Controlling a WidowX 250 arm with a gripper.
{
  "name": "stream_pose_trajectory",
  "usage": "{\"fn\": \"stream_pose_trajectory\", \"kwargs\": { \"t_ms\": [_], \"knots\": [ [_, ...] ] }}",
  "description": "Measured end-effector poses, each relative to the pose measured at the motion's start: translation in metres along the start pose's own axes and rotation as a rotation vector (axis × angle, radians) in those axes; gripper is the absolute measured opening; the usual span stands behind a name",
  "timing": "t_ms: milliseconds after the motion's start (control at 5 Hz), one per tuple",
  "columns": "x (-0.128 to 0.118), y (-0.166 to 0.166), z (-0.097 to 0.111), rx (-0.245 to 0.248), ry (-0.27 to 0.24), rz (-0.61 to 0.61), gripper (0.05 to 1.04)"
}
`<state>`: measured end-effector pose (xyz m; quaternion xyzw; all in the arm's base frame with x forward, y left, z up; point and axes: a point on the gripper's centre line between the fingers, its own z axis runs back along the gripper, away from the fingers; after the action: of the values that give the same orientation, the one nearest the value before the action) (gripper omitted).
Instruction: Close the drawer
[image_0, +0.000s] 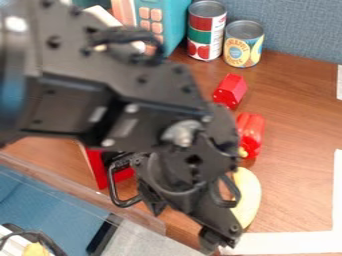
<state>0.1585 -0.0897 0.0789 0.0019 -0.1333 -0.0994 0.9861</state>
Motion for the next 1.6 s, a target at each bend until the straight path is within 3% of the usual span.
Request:
{"fn": "stream_pose_trajectory", "kwargs": {
  "t_ms": [400, 800, 1600],
  "knots": [
    [-0.009, 0.0, -0.03, -0.035, 0.019, -0.072, 1.001],
    [-0.003, -0.004, -0.046, -0.043, 0.022, -0.111, 1.001],
    [0.028, 0.026, -0.073, 0.002, 0.034, -0.021, 1.0]
  ]
}}
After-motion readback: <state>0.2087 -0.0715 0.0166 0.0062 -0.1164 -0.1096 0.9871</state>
